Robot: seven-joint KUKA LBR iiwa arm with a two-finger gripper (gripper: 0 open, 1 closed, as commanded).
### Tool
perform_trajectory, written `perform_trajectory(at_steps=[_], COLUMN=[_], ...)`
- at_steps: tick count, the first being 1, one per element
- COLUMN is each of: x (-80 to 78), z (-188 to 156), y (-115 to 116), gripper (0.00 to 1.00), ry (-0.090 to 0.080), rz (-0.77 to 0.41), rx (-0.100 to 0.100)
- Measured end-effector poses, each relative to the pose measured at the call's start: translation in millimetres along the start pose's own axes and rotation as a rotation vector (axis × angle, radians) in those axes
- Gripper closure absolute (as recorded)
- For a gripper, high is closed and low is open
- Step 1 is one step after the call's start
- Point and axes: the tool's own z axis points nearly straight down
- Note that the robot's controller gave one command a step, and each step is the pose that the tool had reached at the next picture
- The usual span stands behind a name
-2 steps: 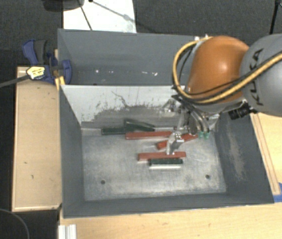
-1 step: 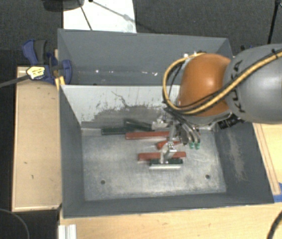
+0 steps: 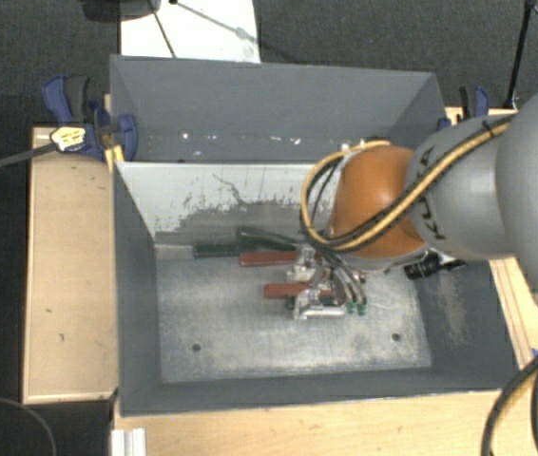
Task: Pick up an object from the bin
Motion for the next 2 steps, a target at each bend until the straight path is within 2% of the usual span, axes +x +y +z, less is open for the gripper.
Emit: perform_trajectory(at_steps=[1,2], x=[0.0,-3.1], z=[0,-188], y=[0,15], gripper=[1.0,1.0], ry=[0.0,0.018], rz=[0.001,-0.029], rx=[0.0,0.003])
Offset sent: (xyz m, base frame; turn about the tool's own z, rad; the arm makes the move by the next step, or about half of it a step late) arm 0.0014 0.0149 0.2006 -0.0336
